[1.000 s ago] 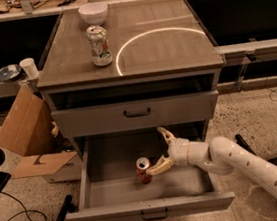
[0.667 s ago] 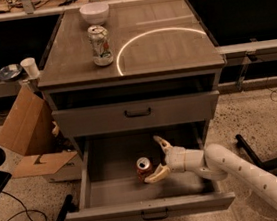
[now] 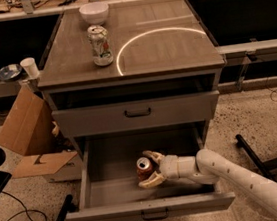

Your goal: Pick coke can from middle drawer and place on counter

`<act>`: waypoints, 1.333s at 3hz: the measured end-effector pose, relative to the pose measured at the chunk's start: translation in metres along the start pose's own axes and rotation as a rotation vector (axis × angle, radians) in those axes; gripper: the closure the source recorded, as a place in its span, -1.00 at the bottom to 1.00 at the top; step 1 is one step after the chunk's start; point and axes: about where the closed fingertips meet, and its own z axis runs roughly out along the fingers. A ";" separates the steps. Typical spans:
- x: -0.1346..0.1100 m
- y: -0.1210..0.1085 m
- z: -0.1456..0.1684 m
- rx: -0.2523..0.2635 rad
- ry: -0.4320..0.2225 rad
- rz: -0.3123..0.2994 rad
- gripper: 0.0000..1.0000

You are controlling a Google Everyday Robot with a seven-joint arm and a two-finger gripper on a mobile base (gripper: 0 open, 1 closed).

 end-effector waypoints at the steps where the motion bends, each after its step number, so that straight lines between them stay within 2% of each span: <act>1: -0.010 0.003 0.013 -0.031 0.027 -0.016 -0.09; 2: -0.033 0.003 0.019 -0.050 0.071 -0.006 0.53; 3: -0.068 -0.004 -0.005 -0.037 0.165 0.048 0.97; 4: -0.123 -0.020 -0.074 0.003 0.231 0.137 1.00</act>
Offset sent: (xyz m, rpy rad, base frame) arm 0.0061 0.0396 0.0470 -0.0918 0.0207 0.0718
